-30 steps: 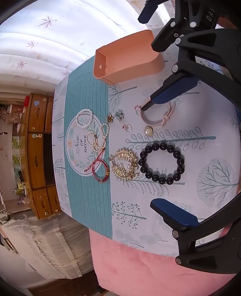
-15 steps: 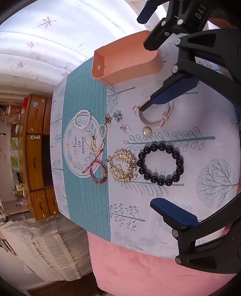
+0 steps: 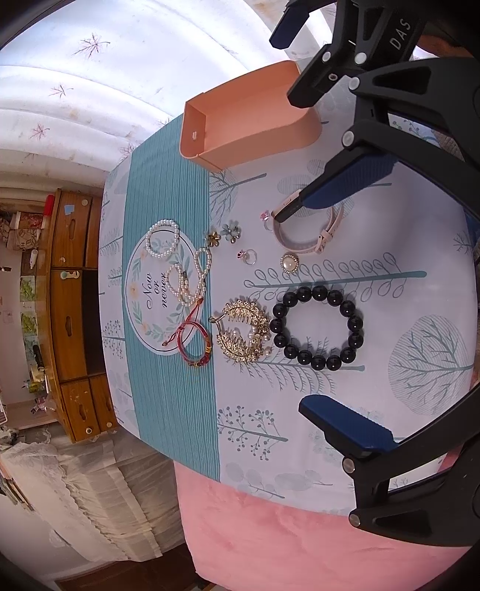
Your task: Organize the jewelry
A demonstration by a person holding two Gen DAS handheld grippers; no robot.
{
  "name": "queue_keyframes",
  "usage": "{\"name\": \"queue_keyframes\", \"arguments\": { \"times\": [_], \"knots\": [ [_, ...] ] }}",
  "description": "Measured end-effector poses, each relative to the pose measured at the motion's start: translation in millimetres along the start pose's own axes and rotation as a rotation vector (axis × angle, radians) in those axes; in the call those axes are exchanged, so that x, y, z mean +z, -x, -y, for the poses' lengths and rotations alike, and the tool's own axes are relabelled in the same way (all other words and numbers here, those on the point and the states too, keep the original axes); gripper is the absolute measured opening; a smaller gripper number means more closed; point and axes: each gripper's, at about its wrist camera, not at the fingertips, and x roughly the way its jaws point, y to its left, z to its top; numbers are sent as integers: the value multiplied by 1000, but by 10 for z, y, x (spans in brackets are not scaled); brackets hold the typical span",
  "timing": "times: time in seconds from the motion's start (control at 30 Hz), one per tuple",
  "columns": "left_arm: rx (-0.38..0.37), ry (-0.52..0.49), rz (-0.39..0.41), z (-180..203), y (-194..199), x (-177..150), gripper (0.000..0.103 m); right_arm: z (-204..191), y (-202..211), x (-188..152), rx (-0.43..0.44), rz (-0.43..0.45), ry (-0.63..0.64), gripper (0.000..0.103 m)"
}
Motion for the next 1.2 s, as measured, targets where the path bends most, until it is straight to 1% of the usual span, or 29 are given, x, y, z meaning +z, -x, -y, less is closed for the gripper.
{"name": "queue_keyframes", "arguments": {
  "times": [0.47,0.83,1.2],
  "knots": [
    [-2,-6,-15,19,-21,-21,100,-29,15,-15,10,6,5,100],
    [0,-4,-25,7,-52,-10,100,-80,-7,-8,16,0,11,97],
    [0,-4,-30,-6,-73,-7,100,-100,-44,14,21,-4,14,96]
  ]
}}
